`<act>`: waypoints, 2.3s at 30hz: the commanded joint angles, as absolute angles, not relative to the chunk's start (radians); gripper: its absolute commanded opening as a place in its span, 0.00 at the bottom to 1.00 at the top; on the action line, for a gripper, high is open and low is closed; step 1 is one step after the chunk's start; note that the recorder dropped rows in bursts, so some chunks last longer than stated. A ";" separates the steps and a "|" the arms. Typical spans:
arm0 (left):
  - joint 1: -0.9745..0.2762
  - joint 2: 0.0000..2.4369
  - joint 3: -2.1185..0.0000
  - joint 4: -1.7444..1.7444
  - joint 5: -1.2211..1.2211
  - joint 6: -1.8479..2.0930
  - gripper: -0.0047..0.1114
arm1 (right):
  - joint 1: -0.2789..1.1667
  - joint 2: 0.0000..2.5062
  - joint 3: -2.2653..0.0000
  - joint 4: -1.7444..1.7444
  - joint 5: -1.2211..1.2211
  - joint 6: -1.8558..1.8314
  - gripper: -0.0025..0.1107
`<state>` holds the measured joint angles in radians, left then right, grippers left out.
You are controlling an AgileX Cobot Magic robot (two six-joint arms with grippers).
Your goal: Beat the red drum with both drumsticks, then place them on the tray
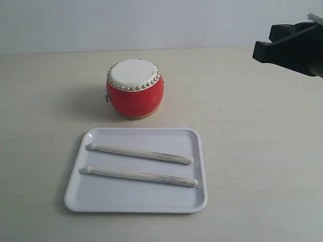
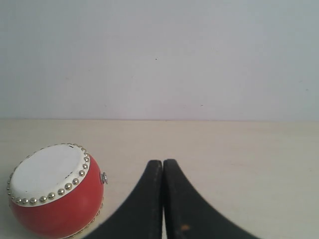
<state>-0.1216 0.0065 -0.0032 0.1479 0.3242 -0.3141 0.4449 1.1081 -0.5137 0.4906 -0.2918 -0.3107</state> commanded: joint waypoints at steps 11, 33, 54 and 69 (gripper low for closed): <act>-0.128 0.000 0.000 0.155 0.328 -0.318 0.04 | 0.442 1.112 -0.505 0.494 -0.302 -0.312 0.02; -0.128 0.000 0.000 0.157 0.328 -0.318 0.04 | 0.104 0.554 -0.356 0.485 0.000 -0.457 0.02; -0.128 0.000 0.000 0.164 0.328 -0.316 0.04 | -0.084 0.000 -0.191 -0.089 0.307 0.163 0.02; -0.128 0.000 0.000 0.165 0.328 -0.314 0.04 | 0.082 0.068 -0.136 -0.101 0.245 0.154 0.02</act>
